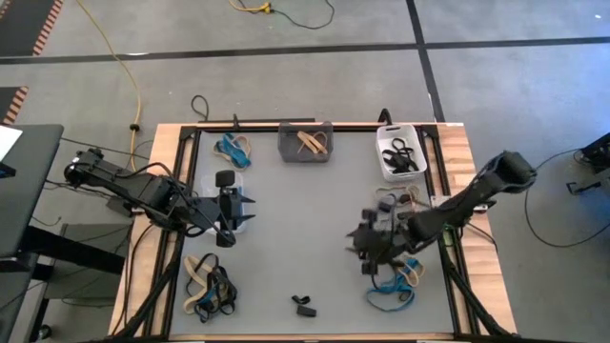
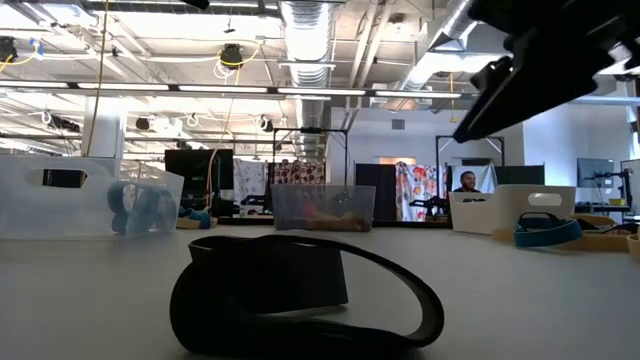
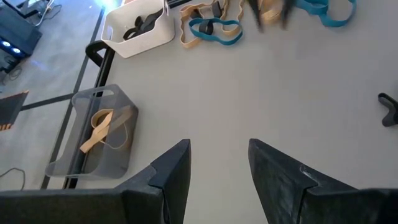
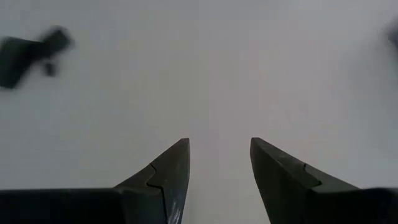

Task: Sort rubber bands into baskets
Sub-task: Put the black rubber band into the white bin

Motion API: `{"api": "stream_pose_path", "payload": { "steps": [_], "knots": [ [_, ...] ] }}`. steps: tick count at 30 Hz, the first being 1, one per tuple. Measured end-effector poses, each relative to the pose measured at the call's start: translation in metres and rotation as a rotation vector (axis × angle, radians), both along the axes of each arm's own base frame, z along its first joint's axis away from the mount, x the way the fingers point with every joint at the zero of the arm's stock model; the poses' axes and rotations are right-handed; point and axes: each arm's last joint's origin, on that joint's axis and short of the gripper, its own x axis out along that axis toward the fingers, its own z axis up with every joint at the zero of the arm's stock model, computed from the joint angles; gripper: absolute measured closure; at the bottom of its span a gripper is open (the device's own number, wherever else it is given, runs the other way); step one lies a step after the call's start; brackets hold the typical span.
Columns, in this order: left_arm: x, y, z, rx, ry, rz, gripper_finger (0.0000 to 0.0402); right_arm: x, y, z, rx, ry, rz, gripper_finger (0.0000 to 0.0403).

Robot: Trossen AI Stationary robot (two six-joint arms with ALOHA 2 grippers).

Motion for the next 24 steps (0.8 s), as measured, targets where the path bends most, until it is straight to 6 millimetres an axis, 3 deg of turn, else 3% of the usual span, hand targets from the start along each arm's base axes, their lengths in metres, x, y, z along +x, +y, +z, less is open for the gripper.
{"api": "stream_pose_path", "payload": {
  "steps": [12,24],
  "knots": [
    [0.0,0.0,0.0,-0.001,-0.002,0.0,0.0248,0.038,0.057,-0.041,0.19,-0.184,0.378,0.0207],
    [0.0,0.0,0.0,0.0,-0.001,0.0,0.0248,0.078,0.096,-0.073,0.258,-0.096,0.485,0.0207]
  ]
}}
